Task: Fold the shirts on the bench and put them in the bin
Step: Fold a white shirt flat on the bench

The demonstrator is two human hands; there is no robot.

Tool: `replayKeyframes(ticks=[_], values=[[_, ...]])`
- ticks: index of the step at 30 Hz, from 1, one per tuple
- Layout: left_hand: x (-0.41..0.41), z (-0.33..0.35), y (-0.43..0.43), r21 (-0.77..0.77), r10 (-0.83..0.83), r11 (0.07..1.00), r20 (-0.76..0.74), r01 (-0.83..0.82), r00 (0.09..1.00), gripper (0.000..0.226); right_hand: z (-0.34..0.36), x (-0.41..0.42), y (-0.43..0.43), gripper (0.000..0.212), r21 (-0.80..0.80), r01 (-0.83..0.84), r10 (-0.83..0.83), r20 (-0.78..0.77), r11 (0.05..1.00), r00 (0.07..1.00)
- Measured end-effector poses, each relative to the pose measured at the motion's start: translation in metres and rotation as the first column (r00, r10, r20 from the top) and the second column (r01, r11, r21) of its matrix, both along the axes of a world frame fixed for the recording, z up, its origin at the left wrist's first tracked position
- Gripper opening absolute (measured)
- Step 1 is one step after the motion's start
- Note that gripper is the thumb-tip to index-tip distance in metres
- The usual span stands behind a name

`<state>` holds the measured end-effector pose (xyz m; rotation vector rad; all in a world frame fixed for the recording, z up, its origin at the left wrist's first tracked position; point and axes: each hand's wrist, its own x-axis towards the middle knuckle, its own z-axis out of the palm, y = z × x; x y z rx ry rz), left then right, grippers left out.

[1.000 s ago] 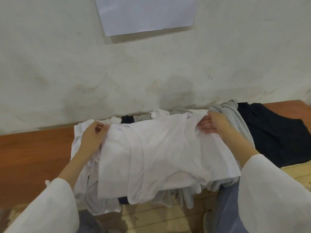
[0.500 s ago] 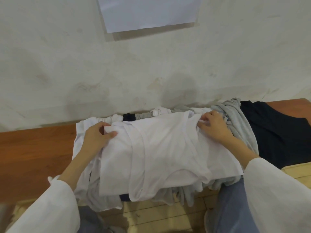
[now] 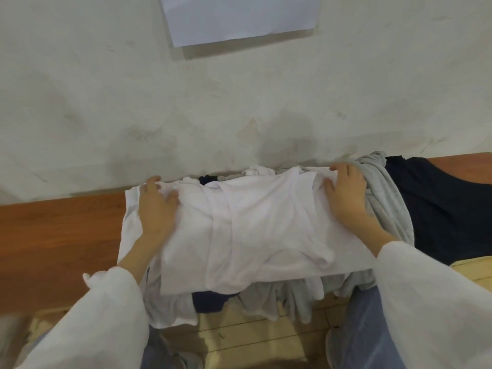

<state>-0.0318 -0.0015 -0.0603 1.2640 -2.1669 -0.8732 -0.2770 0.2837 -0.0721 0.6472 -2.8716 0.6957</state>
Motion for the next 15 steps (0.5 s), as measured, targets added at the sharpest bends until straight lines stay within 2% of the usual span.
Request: replayKeyframes(ticks=[2, 3, 4, 6, 9, 11, 12, 15], values=[[0.012, 0.008, 0.029, -0.218, -0.033, 0.975, 0.027, 0.038, 0.999, 0.021, 0.006, 0.032, 0.01, 0.015, -0.094, -0.017, 0.011, -0.064, 0.995, 0.998], [0.021, 0.011, 0.05, -0.252, -0.068, 0.965, 0.04, 0.076, 0.997, 0.011, 0.011, 0.05, 0.016, 0.02, -0.116, -0.03, 0.031, 0.009, 0.993, 0.999], [0.029, 0.015, 0.072, -0.212, -0.116, 0.969, 0.068, 0.128, 0.991, 0.02, 0.017, 0.068, 0.022, 0.031, -0.109, -0.027, 0.043, 0.153, 0.994, 0.987], [0.042, 0.017, 0.11, -0.015, -0.229, 0.973, 0.121, 0.232, 0.966, 0.042, 0.02, 0.093, 0.032, 0.047, -0.071, -0.008, 0.038, 0.431, 0.997, 0.901], [0.043, 0.012, 0.135, 0.15, -0.349, 0.935, 0.25, 0.32, 0.903, 0.049, 0.019, 0.107, 0.043, 0.052, -0.068, -0.016, 0.05, 0.548, 0.998, 0.835], [0.037, 0.015, 0.139, 0.241, -0.428, 0.903, 0.446, 0.355, 0.786, 0.049, 0.021, 0.108, 0.046, 0.053, -0.07, -0.019, 0.06, 0.653, 0.997, 0.755], [0.035, 0.016, 0.138, 0.31, -0.478, 0.877, 0.472, 0.368, 0.741, 0.048, 0.023, 0.107, 0.046, 0.053, -0.088, -0.016, 0.073, 0.699, 0.996, 0.712], [0.025, 0.035, 0.128, 0.496, -0.574, 0.785, 0.355, 0.371, 0.738, 0.037, 0.041, 0.107, 0.045, 0.036, -0.221, 0.055, 0.137, 0.761, 0.974, 0.635]])
